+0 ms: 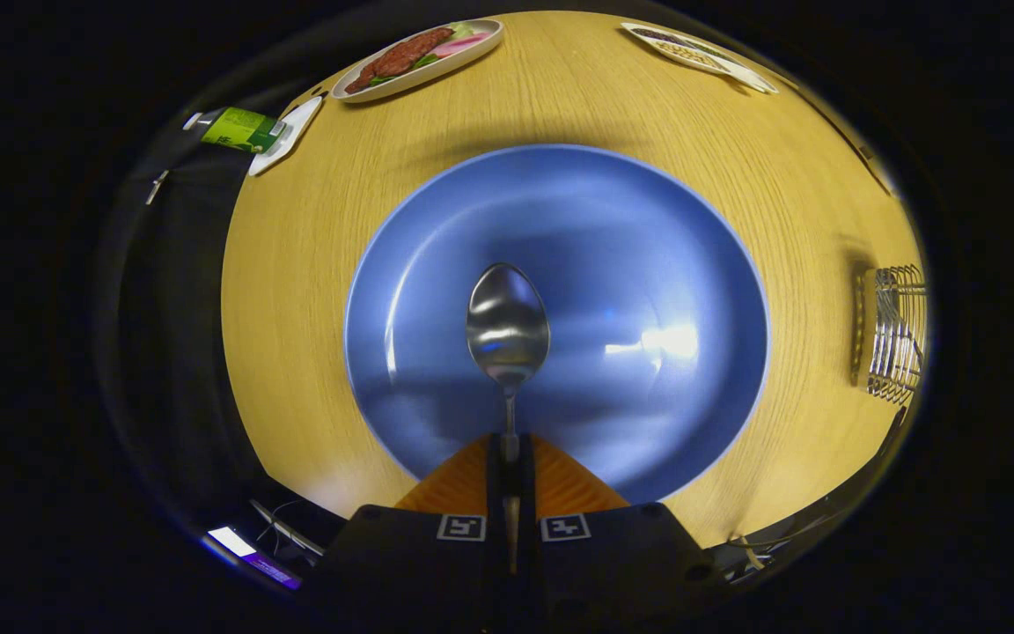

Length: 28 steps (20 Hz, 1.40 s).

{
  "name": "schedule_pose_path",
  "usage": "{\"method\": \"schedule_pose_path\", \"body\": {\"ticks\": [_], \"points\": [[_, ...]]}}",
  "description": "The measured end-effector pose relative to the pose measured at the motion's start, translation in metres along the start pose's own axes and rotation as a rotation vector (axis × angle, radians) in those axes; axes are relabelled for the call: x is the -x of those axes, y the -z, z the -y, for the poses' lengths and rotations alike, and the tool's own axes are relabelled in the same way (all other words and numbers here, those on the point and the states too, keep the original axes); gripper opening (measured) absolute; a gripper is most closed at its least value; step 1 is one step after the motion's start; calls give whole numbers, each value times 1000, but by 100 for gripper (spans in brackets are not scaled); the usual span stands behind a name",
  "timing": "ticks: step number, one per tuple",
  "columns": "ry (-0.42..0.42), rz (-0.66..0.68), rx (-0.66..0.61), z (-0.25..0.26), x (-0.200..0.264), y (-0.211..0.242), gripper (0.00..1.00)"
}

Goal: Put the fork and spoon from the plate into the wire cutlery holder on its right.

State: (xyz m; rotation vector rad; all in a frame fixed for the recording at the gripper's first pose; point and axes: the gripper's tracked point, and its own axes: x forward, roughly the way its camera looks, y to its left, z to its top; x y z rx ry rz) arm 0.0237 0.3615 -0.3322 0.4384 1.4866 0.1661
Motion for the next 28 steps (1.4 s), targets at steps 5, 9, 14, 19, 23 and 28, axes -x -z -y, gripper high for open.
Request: {"method": "schedule_pose_path", "body": {"ticks": [5,9,14,19,23,28], "points": [[-120,23,-6,-7,20,-7,8],[-182,39,20,-3,45,-7,8],[-244,85,66,3,91,-14,8],[-250,113,140,38,152,-25,8],[-201,122,152,92,197,-33,8],[-80,61,150,173,220,-29,8]]}}
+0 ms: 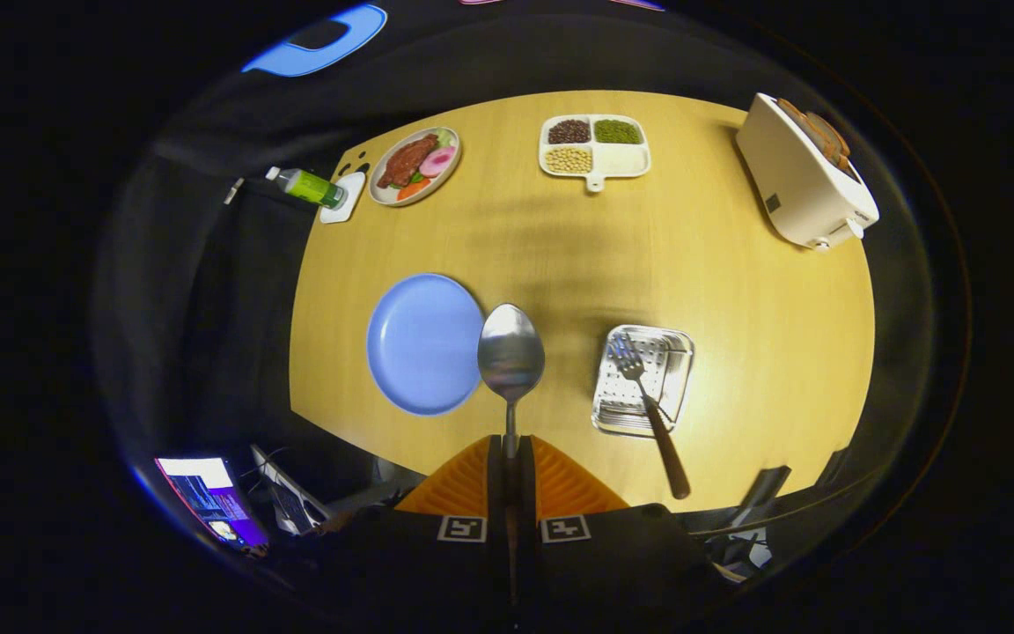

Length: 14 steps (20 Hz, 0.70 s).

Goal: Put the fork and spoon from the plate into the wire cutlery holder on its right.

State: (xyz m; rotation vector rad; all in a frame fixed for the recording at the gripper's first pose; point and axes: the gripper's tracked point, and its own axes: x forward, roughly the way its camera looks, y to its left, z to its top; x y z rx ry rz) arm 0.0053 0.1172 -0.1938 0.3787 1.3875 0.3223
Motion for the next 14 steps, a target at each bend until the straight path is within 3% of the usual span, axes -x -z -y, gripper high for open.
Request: {"method": "schedule_pose_path", "body": {"ticks": [7,14], "points": [[134,-204,-2,66,0,21,8],[198,-375,17,86,-28,16,8]]}}
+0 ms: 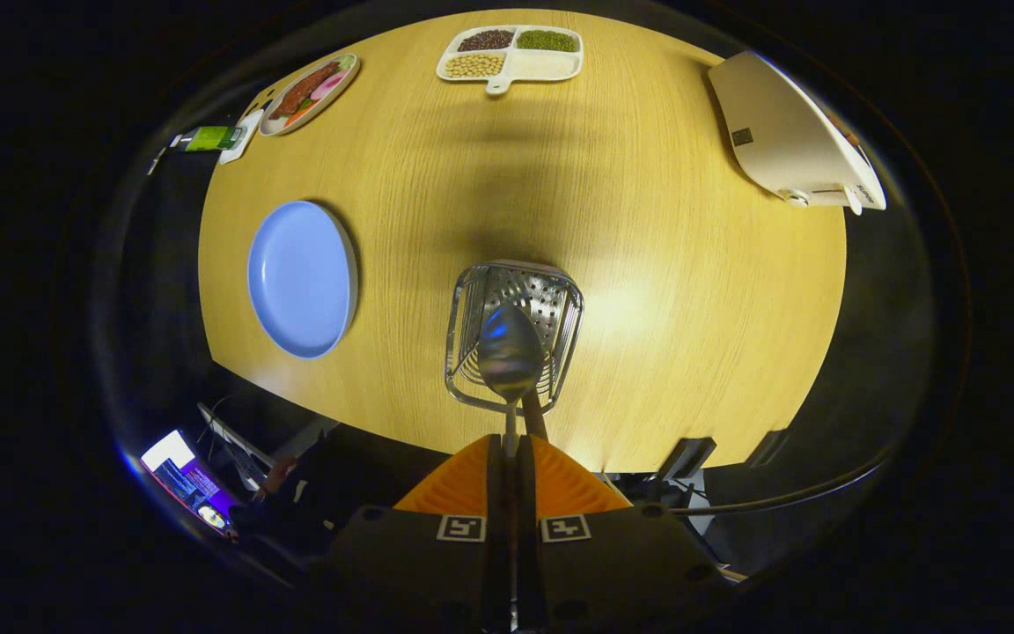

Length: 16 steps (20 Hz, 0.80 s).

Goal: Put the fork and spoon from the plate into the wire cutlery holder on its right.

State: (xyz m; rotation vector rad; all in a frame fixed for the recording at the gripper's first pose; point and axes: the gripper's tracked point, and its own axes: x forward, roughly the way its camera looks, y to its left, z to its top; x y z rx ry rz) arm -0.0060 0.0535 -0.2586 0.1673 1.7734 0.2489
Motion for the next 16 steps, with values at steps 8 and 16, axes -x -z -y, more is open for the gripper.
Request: {"method": "schedule_pose_path", "body": {"ticks": [8,16], "points": [[20,-24,5,-8,-13,-21,13],[-41,178,15,-15,0,-42,44]]}}
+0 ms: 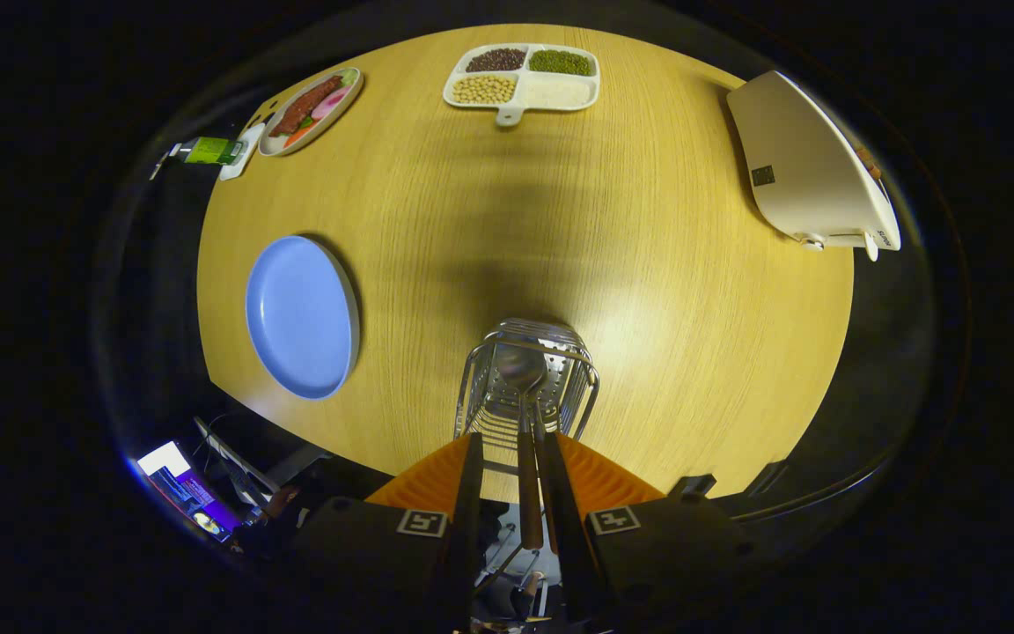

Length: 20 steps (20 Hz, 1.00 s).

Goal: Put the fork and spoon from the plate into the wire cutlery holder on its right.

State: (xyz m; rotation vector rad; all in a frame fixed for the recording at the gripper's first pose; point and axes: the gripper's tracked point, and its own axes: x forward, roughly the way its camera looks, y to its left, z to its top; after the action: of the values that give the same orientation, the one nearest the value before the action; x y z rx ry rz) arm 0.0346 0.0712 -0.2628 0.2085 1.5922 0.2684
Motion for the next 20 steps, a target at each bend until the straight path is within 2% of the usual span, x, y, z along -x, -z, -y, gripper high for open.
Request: {"method": "schedule_pose_path", "body": {"ticks": [2,4,5,7,13,20], "points": [[-27,85,2,-6,10,-1,71],[-28,171,10,-7,23,0,93],[-26,220,11,-7,29,0,97],[-33,313,-2,-9,42,-2,100],[-47,565,-36,-15,89,6,100],[47,860,26,-10,139,23,100]]}}
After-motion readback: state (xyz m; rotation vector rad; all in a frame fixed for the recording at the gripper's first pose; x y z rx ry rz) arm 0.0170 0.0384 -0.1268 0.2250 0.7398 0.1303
